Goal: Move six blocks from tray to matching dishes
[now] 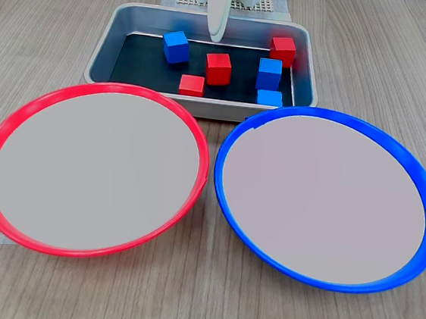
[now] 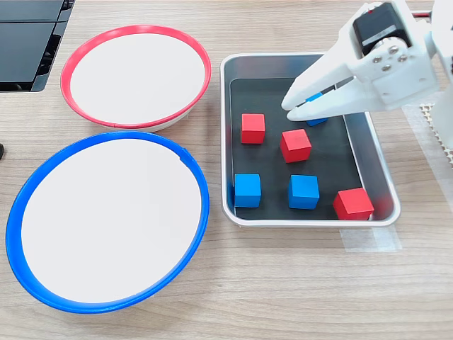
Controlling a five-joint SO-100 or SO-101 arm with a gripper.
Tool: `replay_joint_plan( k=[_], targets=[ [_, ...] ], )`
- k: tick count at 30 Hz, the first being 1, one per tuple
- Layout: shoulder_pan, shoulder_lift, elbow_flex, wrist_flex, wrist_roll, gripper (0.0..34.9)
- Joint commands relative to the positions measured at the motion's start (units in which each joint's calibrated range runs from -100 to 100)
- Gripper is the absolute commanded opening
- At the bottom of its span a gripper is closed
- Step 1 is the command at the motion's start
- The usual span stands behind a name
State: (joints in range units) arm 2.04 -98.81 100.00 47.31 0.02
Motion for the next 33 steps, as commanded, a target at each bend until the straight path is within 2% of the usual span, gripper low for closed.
replay_joint_plan(
  k=[1,29,31,33],
  targets=[
    [0.36,-0.26,0.00,0.19,-0.29,0.3],
    [1.02,-0.26,0.00,0.19,-0.63,0.3],
    [-0.01,2.05,-0.36,-0.47,-0.34,0.3],
    [-2.46,7.16,-3.28,-0.80,-3.03,0.3]
  ],
)
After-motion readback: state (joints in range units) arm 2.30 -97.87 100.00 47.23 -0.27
